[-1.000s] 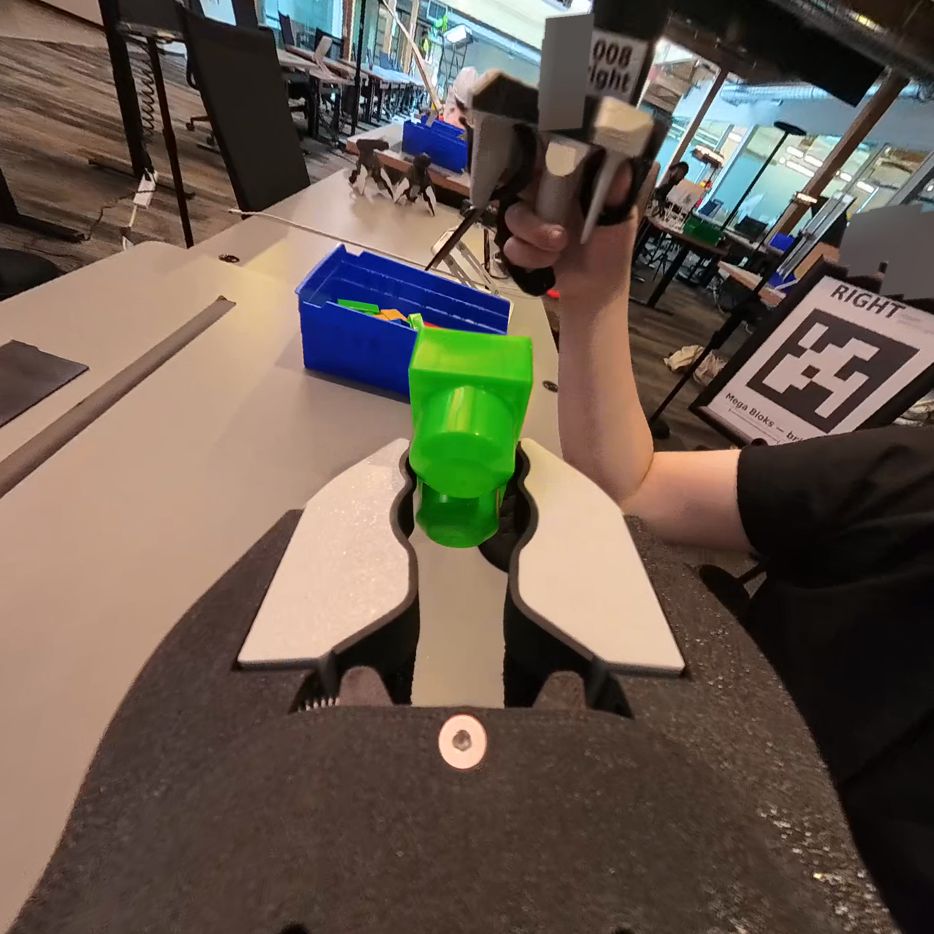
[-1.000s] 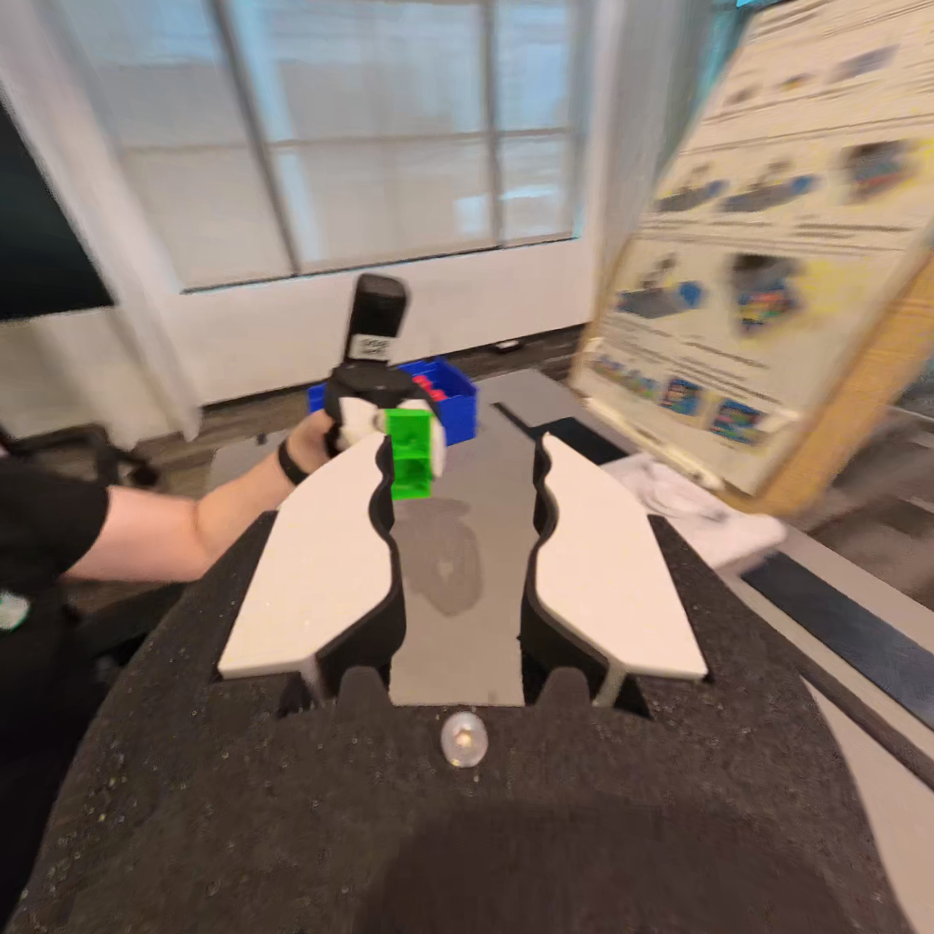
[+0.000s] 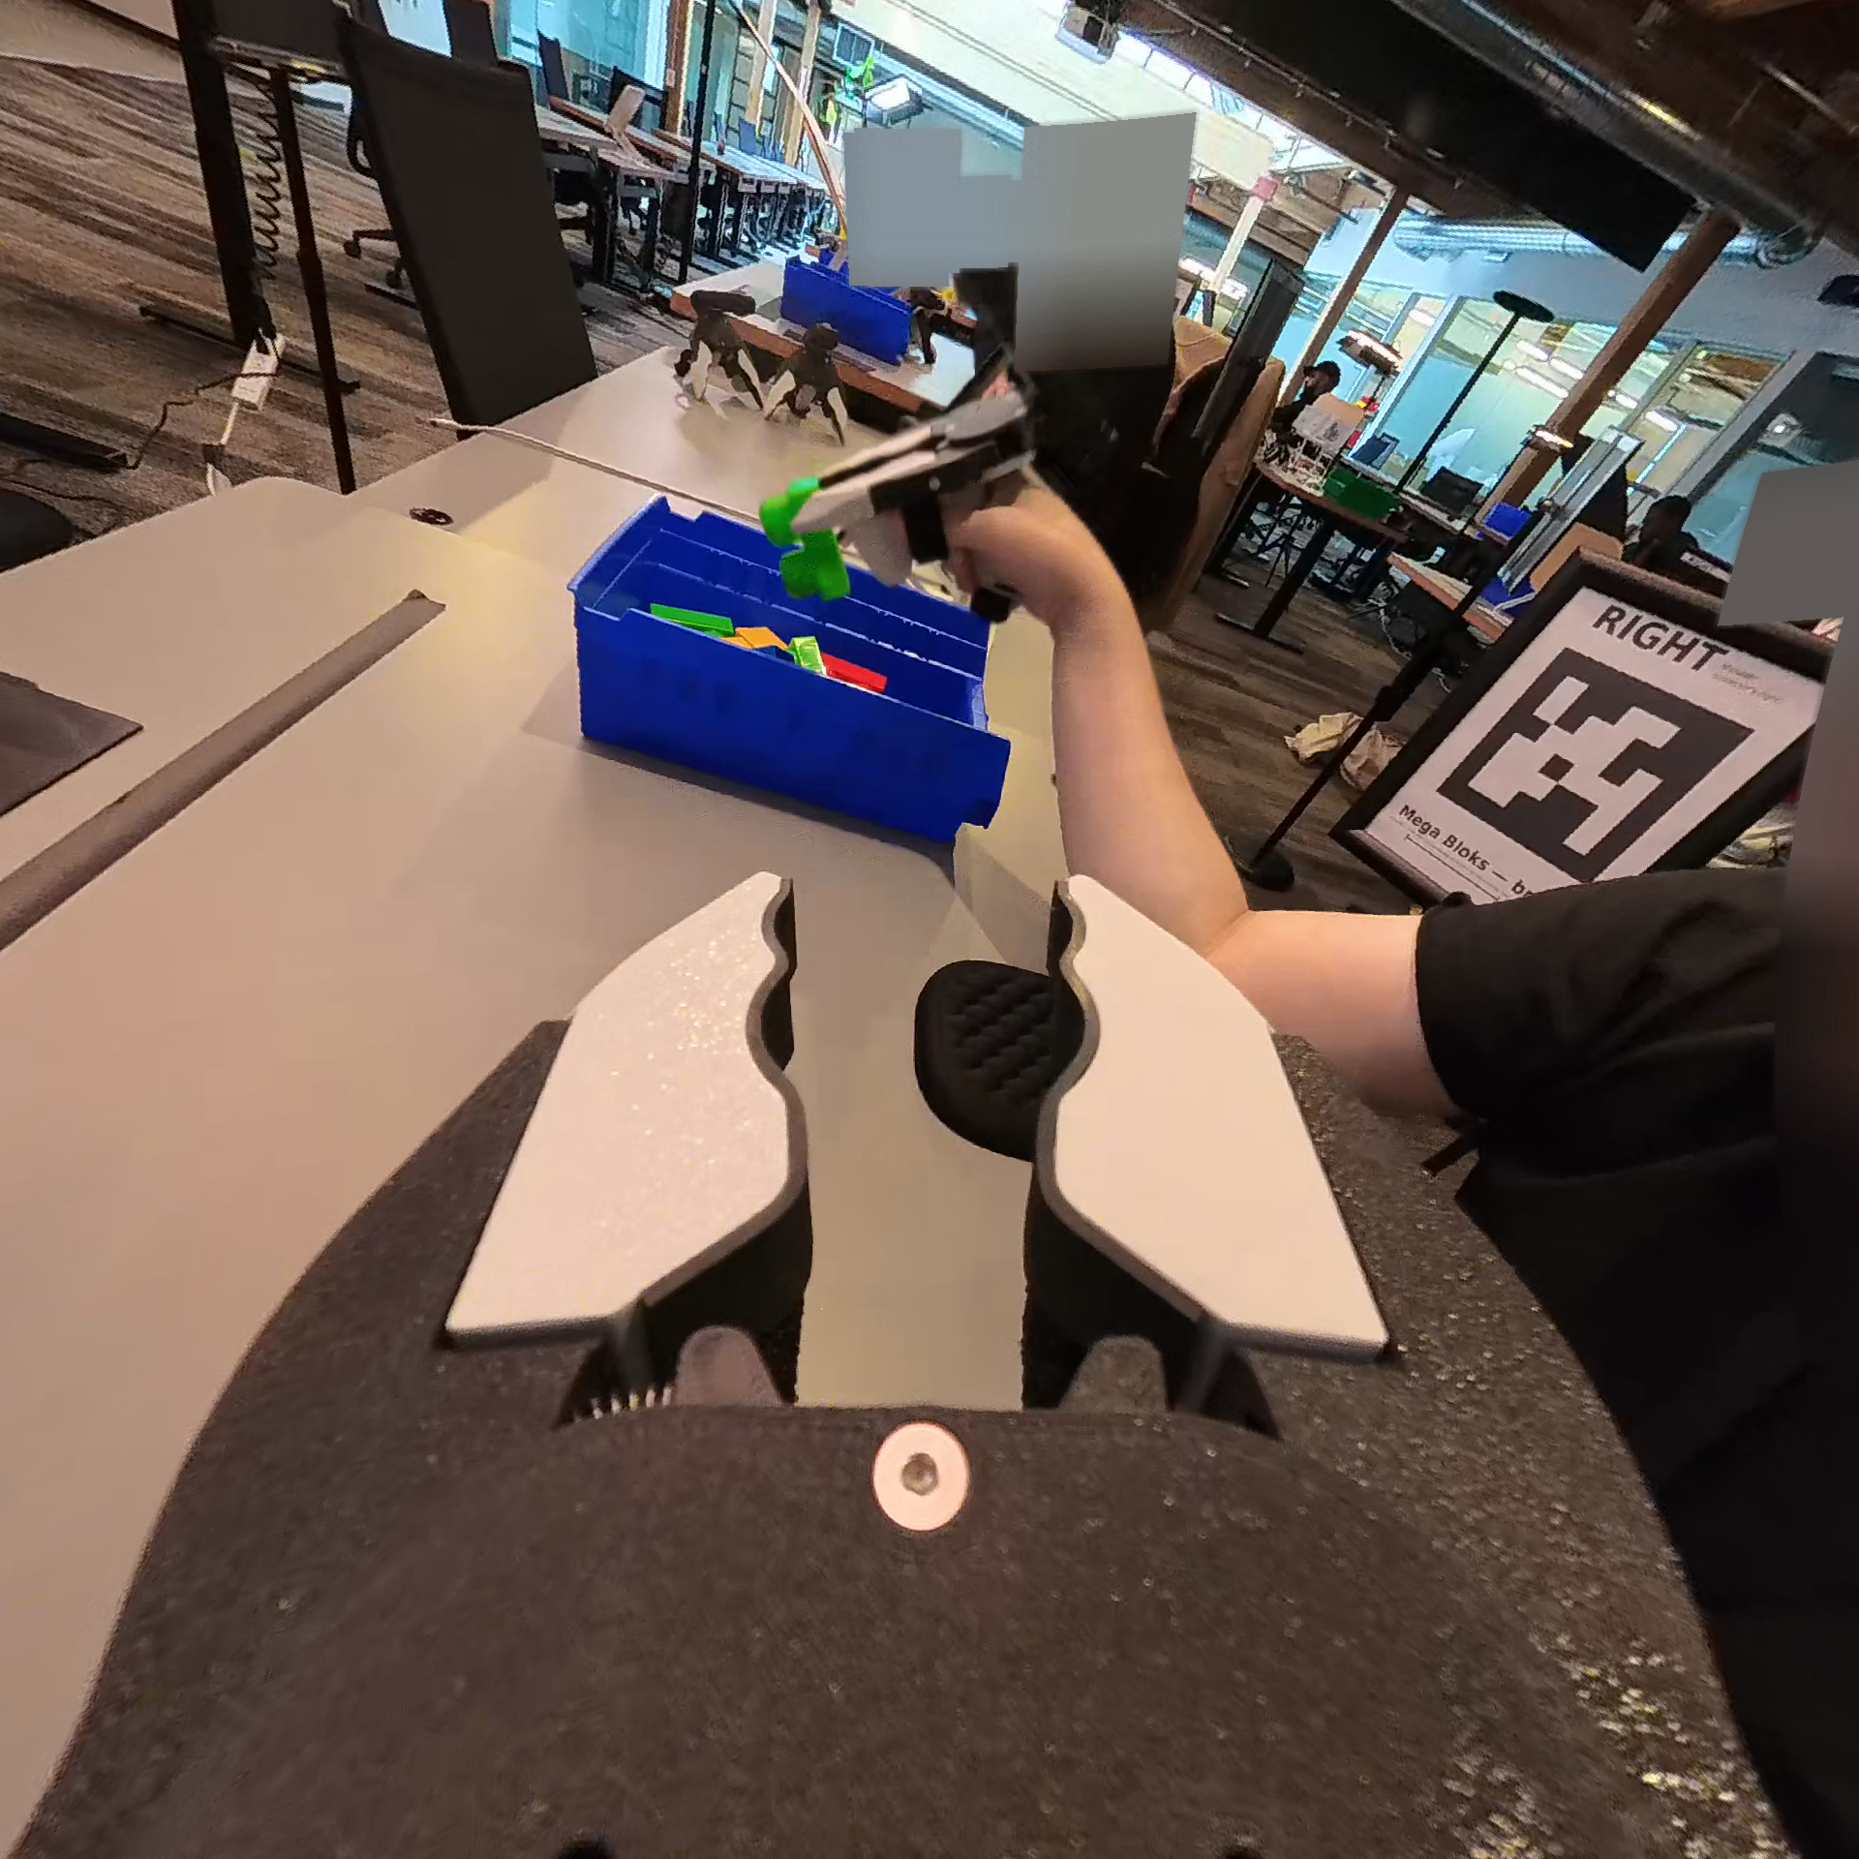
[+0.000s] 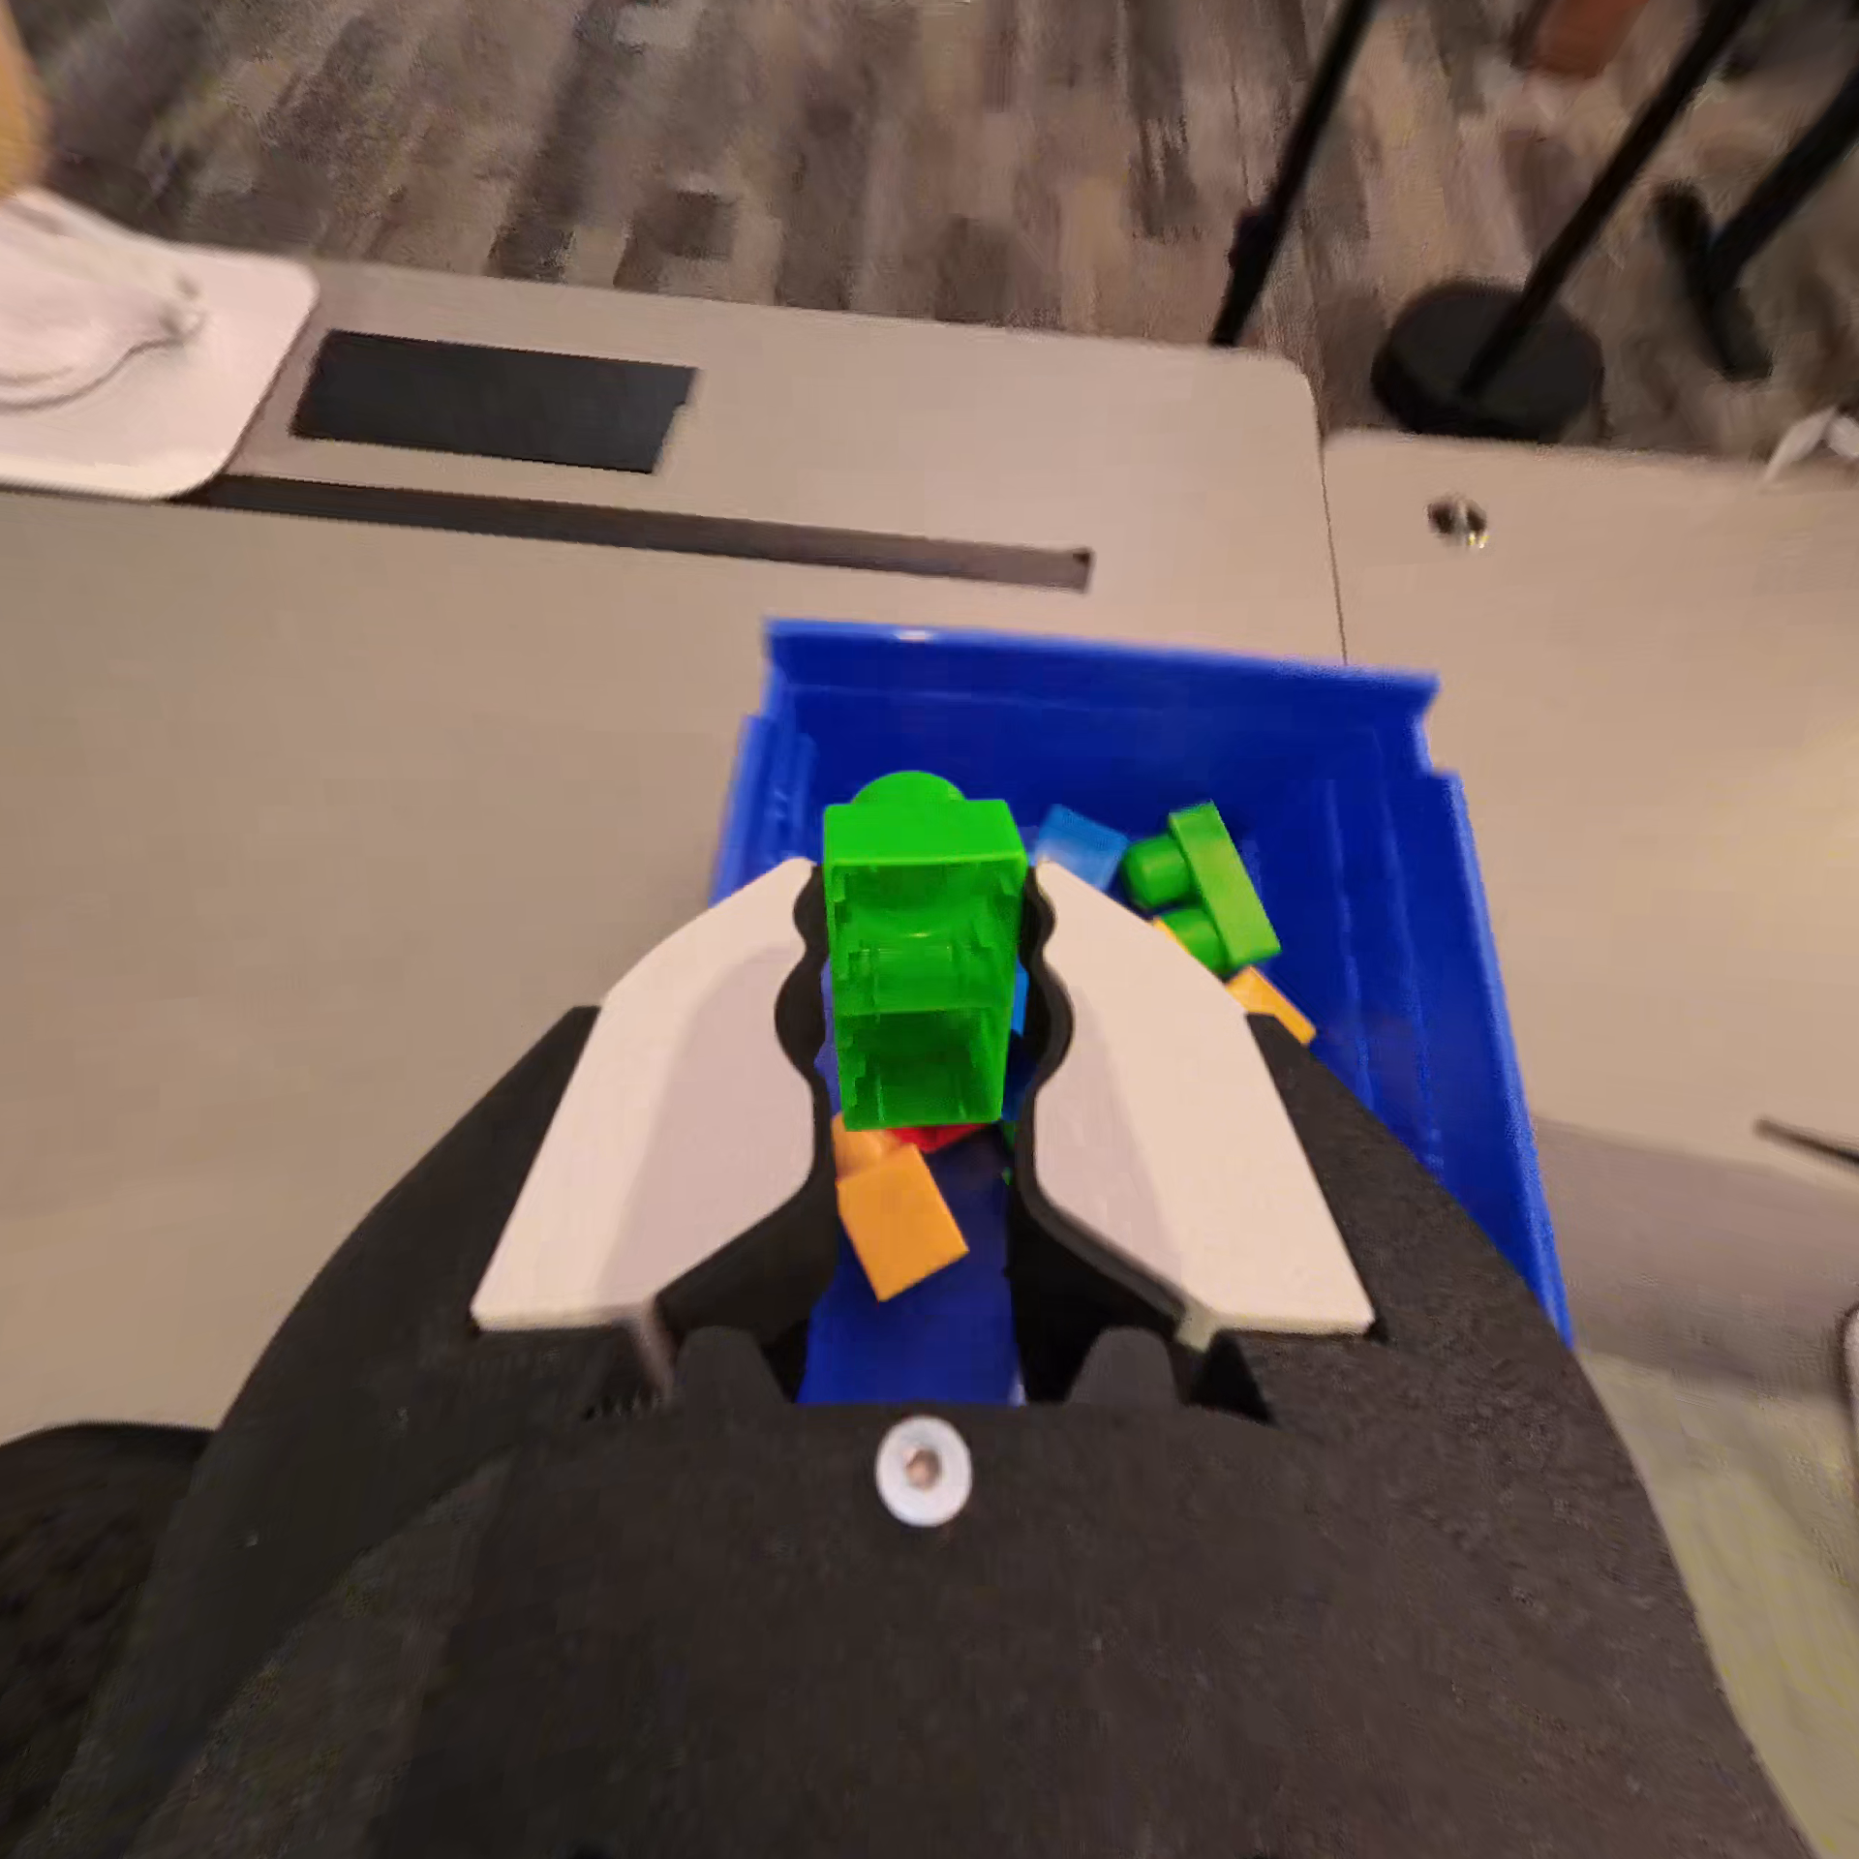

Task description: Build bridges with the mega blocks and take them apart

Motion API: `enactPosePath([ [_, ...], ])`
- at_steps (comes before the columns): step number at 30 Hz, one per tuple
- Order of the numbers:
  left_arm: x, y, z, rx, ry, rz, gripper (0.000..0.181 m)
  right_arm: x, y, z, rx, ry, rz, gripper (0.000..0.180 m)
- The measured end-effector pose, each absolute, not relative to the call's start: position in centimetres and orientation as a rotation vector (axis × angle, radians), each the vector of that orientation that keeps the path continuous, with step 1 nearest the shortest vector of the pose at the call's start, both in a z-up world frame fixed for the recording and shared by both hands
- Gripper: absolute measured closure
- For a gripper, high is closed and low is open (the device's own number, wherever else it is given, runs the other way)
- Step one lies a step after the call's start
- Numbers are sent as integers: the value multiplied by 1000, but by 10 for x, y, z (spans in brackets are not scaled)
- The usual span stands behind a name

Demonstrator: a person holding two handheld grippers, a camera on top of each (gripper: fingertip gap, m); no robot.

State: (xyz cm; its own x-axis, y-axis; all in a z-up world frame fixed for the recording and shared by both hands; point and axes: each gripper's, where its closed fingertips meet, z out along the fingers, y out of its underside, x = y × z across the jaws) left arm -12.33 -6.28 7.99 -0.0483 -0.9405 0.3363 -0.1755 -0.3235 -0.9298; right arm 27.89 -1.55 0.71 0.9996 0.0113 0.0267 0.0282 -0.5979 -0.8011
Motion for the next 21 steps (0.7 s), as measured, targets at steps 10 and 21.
enactPosePath([
  [10,-120,-61,71,-1583,1222,-1436,135,341,-19,-32,-2197,243,-114,131],
  [21,-154,-55,106,-1527,1117,-1348,140,201,-18,139,-1685,-178,-84,135],
])
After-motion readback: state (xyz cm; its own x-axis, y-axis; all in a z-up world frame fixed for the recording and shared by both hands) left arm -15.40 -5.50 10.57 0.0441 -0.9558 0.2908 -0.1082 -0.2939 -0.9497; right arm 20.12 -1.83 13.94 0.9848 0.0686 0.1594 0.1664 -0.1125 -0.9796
